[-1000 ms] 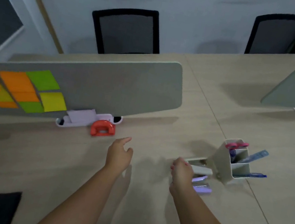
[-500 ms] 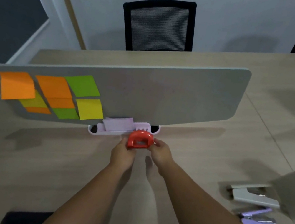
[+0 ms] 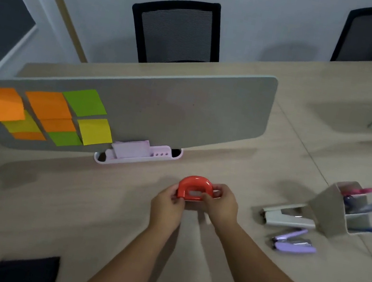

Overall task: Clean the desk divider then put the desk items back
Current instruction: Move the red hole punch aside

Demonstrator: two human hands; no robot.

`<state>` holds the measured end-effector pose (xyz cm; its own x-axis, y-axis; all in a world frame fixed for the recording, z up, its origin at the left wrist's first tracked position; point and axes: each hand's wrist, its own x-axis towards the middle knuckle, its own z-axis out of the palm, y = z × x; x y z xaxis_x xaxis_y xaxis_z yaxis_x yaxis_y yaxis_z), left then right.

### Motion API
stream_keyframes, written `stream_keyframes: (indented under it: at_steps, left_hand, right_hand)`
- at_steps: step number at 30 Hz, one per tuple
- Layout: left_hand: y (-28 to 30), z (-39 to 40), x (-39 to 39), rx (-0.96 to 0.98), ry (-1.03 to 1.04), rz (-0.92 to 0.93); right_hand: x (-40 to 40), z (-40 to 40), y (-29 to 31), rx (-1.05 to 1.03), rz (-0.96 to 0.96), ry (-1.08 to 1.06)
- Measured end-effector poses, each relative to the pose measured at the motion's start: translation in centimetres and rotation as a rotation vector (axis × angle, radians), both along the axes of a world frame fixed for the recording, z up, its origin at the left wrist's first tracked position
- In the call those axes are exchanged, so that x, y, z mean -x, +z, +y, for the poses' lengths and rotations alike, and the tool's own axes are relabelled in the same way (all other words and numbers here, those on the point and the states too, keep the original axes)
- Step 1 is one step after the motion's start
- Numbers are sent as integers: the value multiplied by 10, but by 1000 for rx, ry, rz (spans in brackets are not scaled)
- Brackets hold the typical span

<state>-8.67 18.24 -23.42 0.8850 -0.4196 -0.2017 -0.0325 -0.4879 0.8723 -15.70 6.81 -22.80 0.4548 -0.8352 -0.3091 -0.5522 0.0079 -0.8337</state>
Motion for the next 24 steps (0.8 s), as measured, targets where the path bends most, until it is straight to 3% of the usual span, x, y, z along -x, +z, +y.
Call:
stream_keyframes:
  at_steps: [5,14,24]
  left_hand:
    - [13,-28,77,84,-60,58]
    - [3,-84,227,44,-234,286]
    - [-11,-158,286,8,-233,315]
  right_hand:
    - [87,-25,7,114,-23,-133]
    - [260,-73,9,106,37,-318]
    - [321,-130,-8,59,92,-336]
